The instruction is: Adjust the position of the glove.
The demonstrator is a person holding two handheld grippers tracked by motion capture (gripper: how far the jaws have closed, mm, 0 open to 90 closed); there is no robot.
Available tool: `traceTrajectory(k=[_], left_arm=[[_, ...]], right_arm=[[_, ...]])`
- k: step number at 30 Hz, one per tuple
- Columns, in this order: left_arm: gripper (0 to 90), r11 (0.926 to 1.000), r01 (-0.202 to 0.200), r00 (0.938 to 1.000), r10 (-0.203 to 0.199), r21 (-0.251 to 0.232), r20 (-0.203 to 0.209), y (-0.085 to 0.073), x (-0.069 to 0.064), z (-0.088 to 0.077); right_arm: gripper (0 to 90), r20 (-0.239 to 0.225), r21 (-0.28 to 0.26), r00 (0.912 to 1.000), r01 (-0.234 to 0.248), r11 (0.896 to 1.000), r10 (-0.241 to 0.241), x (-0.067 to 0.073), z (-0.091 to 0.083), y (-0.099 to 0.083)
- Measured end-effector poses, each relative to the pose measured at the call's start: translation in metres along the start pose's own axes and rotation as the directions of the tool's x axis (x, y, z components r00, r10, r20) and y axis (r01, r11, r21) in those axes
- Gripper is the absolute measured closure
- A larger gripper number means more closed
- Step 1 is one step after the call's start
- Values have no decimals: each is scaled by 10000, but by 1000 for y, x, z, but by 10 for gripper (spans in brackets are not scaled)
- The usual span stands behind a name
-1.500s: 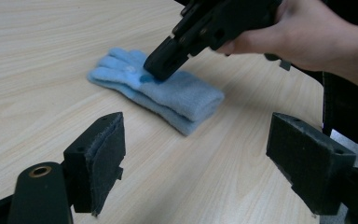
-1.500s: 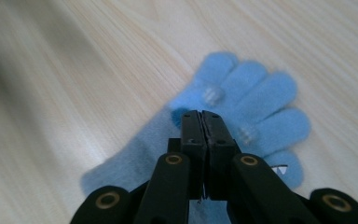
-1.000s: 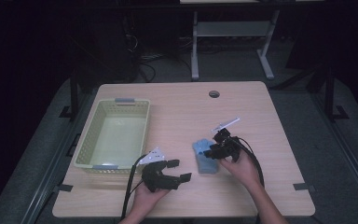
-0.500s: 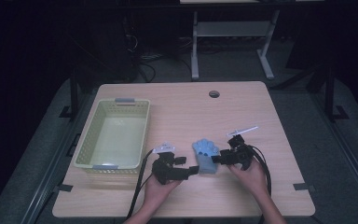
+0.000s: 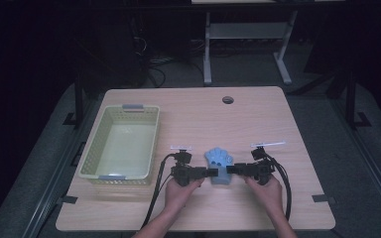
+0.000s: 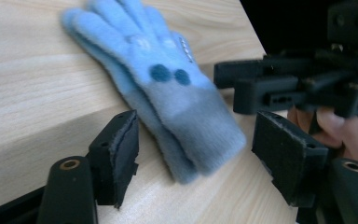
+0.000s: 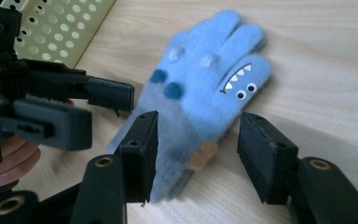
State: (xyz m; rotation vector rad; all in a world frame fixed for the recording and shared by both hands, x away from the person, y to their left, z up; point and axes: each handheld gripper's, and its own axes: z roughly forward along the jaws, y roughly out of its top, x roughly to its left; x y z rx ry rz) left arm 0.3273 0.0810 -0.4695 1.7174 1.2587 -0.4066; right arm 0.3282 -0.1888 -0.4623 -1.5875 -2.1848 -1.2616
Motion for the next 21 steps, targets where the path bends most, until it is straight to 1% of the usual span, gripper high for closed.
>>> traceTrajectory(k=[1,2,3,4,7,8,10,11,13,15,16,17,19,21], left_arm=[[342,9998,182,9998,-181,-14,116,0,0,1],[354,9998,177,9997,-176,-37,146,0,-1,1],[376,10000,59,10000,-59,-30,54,0,-2,2],[390,10000,-67,9999,67,-9,-131,0,-2,2],[402,9998,88,9993,-94,-159,-370,-1,-1,3],[402,9998,120,9991,-127,-171,-394,-1,0,3],[405,9997,249,9989,-252,-84,-392,-1,0,5],[405,9994,337,9989,-338,-41,-314,-2,0,5],[407,9986,519,9986,-519,52,-132,-2,1,7],[407,9988,470,9988,-468,141,-127,-3,0,9],[406,9991,401,9989,-398,116,-245,-4,0,10],[407,9991,413,9987,-411,79,-299,-4,0,10],[415,9981,610,9979,-608,78,-203,-5,2,11],[433,9985,553,9982,-552,20,-242,-5,3,11]], right_arm=[[488,-4,-17,10000,-14,10000,14,-1,1,-1],[494,-34,-38,10000,-48,10000,47,-1,1,-1],[495,-64,-73,9999,-142,9999,141,-2,1,-2],[496,-76,-105,9998,-205,9997,205,-3,1,-3],[506,-119,-175,9994,-337,9993,335,-4,1,-5],[507,-71,-141,9993,-369,9992,368,-4,1,-5],[510,26,-128,9995,-299,9995,299,-3,3,-6],[510,21,-158,9996,-279,9995,280,-4,3,-6],[514,42,-140,9992,-397,9991,398,-3,4,-6],[515,1,-176,9989,-474,9987,474,-4,5,-7],[509,-13,-208,9988,-484,9986,484,-5,6,-7],[500,10,-242,9986,-526,9983,526,-5,7,-8],[509,-94,-274,9978,-666,9974,663,-5,7,-9],[511,-72,-298,9976,-690,9972,688,-5,7,-9]])
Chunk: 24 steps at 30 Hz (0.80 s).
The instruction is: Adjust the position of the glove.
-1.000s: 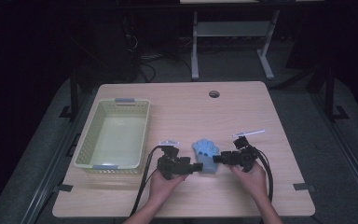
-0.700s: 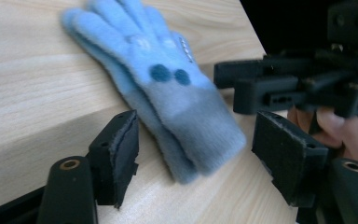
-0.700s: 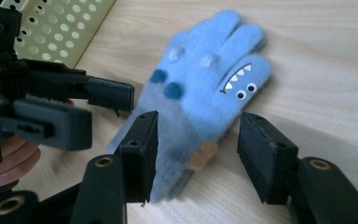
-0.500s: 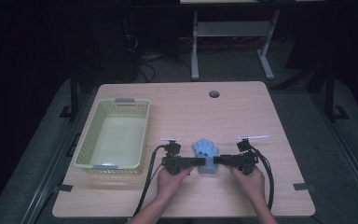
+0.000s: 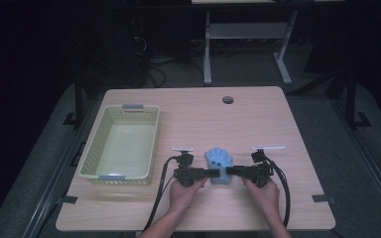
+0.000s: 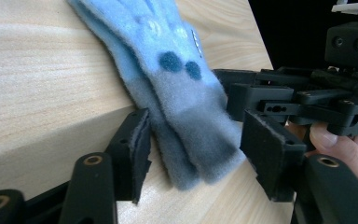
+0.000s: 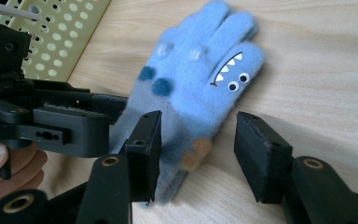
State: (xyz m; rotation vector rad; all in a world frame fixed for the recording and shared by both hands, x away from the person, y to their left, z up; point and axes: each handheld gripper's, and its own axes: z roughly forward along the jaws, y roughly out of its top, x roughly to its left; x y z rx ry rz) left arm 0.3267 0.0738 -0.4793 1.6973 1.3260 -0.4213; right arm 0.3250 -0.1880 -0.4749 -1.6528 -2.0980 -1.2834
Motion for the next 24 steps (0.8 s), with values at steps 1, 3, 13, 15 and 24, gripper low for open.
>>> traceTrajectory(k=[1,3,13,15,24], left_arm=[[443,10000,18,10000,-18,-13,-12,0,0,0],[458,9999,127,9999,-127,-34,22,0,1,1],[550,9985,545,9980,-541,-99,326,1,8,2],[567,9984,562,9976,-561,-14,408,1,9,4],[618,9989,451,9972,-456,95,588,1,10,8]], right_arm=[[516,-4,-15,10000,-14,10000,14,0,0,0],[527,-20,-81,10000,-26,10000,26,0,1,0],[632,-50,-108,9998,-200,9997,200,5,7,-3],[651,-99,-150,9996,-256,9996,255,5,9,-4],[699,-212,-191,9991,-358,9992,354,7,14,-6]])
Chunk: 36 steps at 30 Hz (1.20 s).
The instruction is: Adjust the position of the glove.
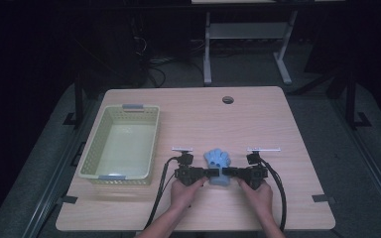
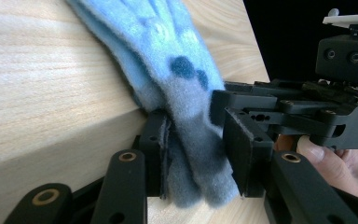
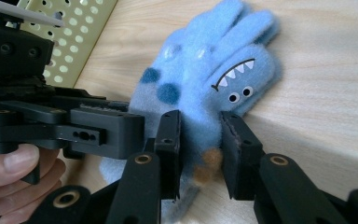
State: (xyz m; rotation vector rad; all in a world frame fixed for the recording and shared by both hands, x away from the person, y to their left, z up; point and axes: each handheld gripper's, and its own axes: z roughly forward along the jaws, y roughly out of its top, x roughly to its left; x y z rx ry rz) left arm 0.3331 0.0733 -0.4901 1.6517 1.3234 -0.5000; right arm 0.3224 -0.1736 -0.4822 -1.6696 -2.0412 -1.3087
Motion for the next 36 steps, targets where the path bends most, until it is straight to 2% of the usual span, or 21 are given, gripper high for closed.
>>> traceTrajectory(k=[4,19,25,29,36], left_arm=[[646,9999,105,9998,-106,50,170,1,2,2],[713,9998,-175,9980,172,29,609,4,3,-3],[719,9993,-326,9946,341,-170,983,8,-2,-10],[721,9986,-464,9935,486,-235,1033,10,-6,-13],[728,9956,-784,9875,846,-506,1331,16,-17,-23]], right_arm=[[713,-90,24,9999,-119,9999,120,0,1,0],[785,-493,-177,9988,3,9998,-12,1,-1,-2],[792,-867,-423,9962,-50,9991,14,6,-8,1],[793,-977,-616,9952,2,9981,-62,9,-13,3],[787,-1413,-1057,9900,-154,9943,4,15,-23,6]])
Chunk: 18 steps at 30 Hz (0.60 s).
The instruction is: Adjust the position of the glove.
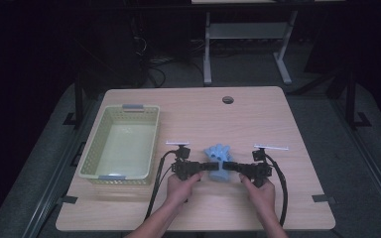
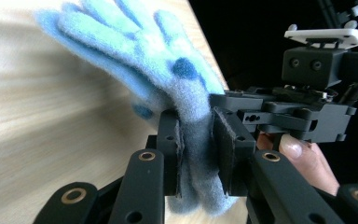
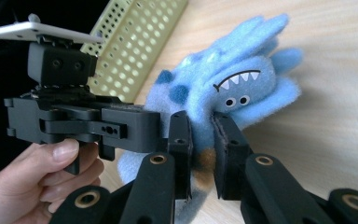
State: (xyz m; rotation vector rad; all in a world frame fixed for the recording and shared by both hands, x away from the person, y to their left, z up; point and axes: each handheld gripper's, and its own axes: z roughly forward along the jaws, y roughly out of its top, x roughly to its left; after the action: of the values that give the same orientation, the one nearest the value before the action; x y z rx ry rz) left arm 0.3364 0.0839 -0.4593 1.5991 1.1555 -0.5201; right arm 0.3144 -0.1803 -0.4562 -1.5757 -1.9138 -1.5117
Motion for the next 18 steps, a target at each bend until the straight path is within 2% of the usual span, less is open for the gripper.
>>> traceTrajectory(k=[6,18], left_arm=[[730,9996,-286,9996,286,-65,20,8,-10,-9],[731,9982,-476,9987,482,-365,144,25,-17,-36]], right_arm=[[786,-190,-232,9996,207,9995,-211,11,-4,7],[786,-424,-292,9974,564,9980,-576,37,3,27]])
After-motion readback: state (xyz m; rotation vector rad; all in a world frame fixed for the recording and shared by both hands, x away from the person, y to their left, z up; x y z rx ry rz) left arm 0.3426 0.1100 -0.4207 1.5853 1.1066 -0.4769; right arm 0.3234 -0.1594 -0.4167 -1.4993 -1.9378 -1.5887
